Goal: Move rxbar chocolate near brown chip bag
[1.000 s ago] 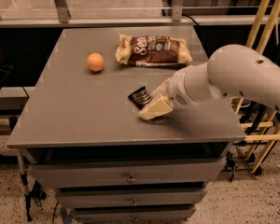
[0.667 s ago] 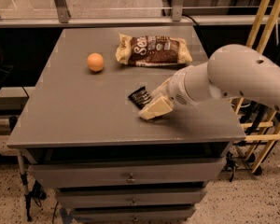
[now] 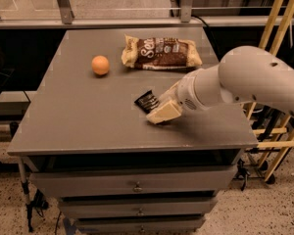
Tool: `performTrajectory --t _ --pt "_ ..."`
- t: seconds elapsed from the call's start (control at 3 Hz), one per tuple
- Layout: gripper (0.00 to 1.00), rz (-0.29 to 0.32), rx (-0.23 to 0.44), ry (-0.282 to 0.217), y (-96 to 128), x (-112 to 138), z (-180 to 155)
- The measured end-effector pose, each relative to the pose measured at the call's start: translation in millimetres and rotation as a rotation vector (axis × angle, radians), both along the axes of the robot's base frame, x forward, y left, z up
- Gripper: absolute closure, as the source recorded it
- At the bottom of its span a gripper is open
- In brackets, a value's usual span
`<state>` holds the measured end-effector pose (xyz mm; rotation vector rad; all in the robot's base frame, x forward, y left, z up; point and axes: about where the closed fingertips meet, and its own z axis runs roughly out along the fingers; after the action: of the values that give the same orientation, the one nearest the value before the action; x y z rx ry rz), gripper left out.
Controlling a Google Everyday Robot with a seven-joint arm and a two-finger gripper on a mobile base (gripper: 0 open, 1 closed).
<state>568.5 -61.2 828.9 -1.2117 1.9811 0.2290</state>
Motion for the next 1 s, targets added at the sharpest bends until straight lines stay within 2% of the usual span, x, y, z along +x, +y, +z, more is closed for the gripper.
performTrajectory --t 1.0 --pt "1.0 0.0 0.0 0.0 0.0 0.0 1.3"
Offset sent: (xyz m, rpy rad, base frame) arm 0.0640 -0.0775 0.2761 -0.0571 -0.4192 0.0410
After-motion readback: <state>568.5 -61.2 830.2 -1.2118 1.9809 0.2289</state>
